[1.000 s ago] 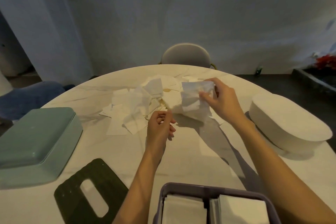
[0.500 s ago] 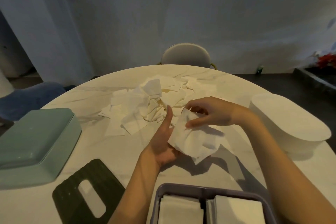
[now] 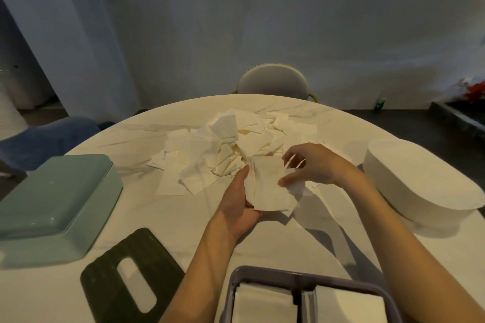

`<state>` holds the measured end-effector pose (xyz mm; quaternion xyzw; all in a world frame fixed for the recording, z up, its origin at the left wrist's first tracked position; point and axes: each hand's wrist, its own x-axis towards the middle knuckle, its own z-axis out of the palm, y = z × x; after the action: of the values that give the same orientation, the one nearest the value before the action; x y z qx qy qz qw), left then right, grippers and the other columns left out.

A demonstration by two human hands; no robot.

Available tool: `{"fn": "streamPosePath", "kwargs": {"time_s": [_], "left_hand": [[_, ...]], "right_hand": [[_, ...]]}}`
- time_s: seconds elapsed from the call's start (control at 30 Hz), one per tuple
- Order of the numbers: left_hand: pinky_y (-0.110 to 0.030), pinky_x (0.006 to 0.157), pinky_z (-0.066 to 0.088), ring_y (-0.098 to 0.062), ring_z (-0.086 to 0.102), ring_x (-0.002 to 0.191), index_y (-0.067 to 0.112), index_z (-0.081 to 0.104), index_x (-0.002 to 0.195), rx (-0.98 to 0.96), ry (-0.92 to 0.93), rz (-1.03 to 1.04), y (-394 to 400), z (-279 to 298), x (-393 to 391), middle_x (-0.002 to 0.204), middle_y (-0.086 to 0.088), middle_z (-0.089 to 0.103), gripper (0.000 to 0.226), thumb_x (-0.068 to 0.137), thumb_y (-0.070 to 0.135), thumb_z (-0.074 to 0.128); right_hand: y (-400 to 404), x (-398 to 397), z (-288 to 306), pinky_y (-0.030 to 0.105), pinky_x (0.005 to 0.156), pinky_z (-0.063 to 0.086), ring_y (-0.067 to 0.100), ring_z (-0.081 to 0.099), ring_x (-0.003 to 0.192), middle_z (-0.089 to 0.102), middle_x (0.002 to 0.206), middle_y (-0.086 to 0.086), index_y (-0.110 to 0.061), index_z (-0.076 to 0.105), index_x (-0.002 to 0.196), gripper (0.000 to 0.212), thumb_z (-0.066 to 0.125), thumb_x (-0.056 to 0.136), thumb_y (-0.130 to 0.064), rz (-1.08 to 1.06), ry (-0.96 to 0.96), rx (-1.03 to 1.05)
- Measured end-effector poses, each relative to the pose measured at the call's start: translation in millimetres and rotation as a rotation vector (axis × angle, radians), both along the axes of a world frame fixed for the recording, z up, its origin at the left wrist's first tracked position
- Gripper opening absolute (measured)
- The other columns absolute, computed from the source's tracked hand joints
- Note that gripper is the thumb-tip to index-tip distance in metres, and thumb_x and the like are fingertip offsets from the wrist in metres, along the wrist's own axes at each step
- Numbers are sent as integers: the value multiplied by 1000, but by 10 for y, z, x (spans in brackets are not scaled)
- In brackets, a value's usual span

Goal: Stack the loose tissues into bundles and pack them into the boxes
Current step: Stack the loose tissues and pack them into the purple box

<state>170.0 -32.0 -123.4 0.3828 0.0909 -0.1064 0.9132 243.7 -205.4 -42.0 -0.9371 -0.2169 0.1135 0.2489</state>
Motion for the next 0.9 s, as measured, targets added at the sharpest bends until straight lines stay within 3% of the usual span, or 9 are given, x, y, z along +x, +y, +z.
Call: {"fn": "streamPosePath", "kwargs": {"time_s": [0.13,0.23,0.4,0.47,0.53,0.63,0.73,0.8,0.9], "left_hand": [[-57,97,53,-38,64,122,20,61,139,36,11,49,2,-9,17,130,-14,70,41,109,40,41],[-50,89,54,-37,66,116,19,62,135,39,-13,80,13,-10,10,123,-14,73,35,108,31,42],[-60,106,43,-43,55,132,20,56,144,-83,32,17,42,-45,59,138,-19,63,54,104,53,43],[-61,96,51,-40,66,115,15,57,140,-124,59,26,48,-31,65,128,-18,68,57,104,57,45],[-51,86,55,-32,70,92,11,58,133,-124,17,51,36,20,38,108,-16,71,45,106,45,45],[-42,78,59,-28,72,81,7,66,116,-134,-17,70,13,72,-15,95,-16,72,31,101,29,51],[-45,92,58,-33,70,110,9,65,134,-173,-5,12,34,104,-49,128,-18,69,57,100,52,50],[-49,100,53,-34,65,121,15,61,142,-96,-14,-13,38,65,-46,138,-17,64,69,99,67,46],[-58,104,50,-36,65,121,17,64,135,124,-25,-14,1,11,-54,128,-16,70,42,103,43,57]], "right_hand": [[-10,6,-1,18,76,50,10,60,89,66,108,-7,-22,72,112,36,81,83,-41,-4,20,80],[-36,27,-1,16,72,50,13,61,89,67,107,-6,-25,71,106,23,77,88,-38,-33,41,146],[-47,4,52,16,72,52,16,61,98,64,107,-11,-28,69,105,20,73,90,-41,-5,188,277],[-45,-20,102,18,77,55,17,62,103,66,108,-10,-28,70,105,22,74,88,-41,-8,264,403],[-18,-34,131,21,84,56,18,60,109,66,113,-7,-27,71,107,23,76,87,-37,-30,383,536],[82,-59,67,30,90,57,21,60,109,64,116,-3,-23,71,108,24,76,88,-36,-53,393,470],[173,-70,-67,30,82,60,19,65,96,68,107,-3,-20,72,107,28,77,87,-40,-61,199,282],[206,-76,-116,24,72,59,16,64,87,67,103,-3,-18,71,106,30,77,87,-39,-81,124,227],[191,-74,-111,17,58,56,13,62,81,64,99,-5,-16,70,106,31,78,86,-38,-93,76,164]]}}
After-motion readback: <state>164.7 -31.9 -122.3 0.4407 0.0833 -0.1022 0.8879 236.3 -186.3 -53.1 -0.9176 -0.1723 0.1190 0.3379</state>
